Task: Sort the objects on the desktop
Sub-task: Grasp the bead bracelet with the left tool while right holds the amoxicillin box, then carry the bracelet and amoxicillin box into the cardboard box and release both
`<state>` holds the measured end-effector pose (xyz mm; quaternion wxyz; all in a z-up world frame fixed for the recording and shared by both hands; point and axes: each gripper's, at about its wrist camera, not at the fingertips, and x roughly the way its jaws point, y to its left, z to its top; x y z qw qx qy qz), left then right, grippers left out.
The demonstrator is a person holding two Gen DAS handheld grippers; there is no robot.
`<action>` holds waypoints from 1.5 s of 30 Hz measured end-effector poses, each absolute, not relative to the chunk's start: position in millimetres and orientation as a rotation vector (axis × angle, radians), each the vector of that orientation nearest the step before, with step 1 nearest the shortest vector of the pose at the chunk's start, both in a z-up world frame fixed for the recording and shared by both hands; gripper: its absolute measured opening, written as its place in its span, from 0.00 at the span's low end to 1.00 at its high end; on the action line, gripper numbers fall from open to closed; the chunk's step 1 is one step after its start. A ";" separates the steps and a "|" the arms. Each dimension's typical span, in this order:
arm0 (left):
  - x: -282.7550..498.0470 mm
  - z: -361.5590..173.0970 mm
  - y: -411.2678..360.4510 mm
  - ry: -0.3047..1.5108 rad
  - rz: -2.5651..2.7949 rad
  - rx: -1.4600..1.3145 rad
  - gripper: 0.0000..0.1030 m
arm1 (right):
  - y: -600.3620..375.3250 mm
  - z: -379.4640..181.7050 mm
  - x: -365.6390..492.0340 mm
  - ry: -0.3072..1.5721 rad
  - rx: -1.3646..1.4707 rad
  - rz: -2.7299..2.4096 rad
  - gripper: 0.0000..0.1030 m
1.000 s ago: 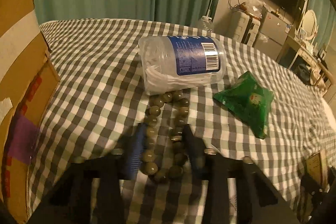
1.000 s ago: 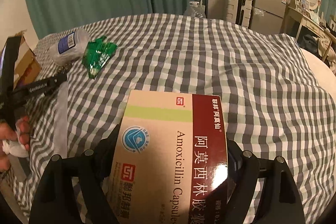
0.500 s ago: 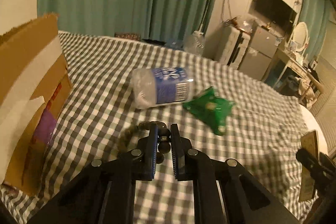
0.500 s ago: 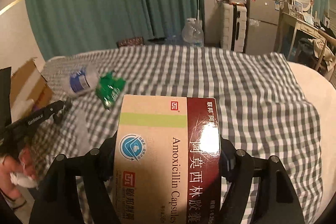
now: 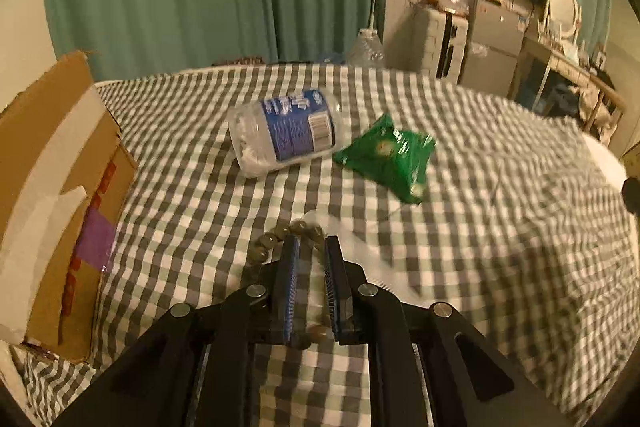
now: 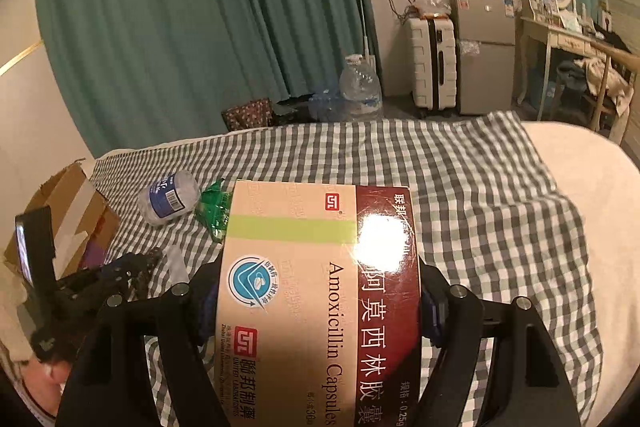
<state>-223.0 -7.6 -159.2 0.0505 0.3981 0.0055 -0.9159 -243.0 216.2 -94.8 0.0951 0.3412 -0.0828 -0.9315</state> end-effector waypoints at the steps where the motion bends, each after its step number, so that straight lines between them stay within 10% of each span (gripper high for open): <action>1: -226.5 -165.2 -9.2 0.019 -2.768 1.245 0.13 | 217.0 -98.5 -245.8 -0.261 1.025 -2.754 0.72; 6: -239.4 -187.3 -13.0 0.036 -2.719 1.357 0.44 | 217.9 -111.1 -251.0 -0.252 1.068 -2.737 0.72; 27: -221.9 -170.5 11.6 0.019 -2.854 1.377 0.52 | 210.3 -119.8 -255.4 -0.239 1.124 -2.724 0.72; 34: -219.3 -156.6 -3.6 0.022 -2.856 1.255 0.74 | 213.2 -121.8 -256.7 -0.260 1.130 -2.718 0.72; 36: -224.3 -172.7 -12.7 0.082 -2.805 1.370 0.70 | 215.4 -123.3 -257.2 -0.269 1.137 -2.715 0.72; 38: -227.2 -182.9 -13.9 0.111 -2.785 1.451 0.11 | 216.1 -124.0 -258.1 -0.277 1.141 -2.710 0.72; 45: -221.3 -173.4 7.9 0.016 -2.844 1.426 0.10 | 214.4 -124.3 -260.6 -0.283 1.144 -2.701 0.72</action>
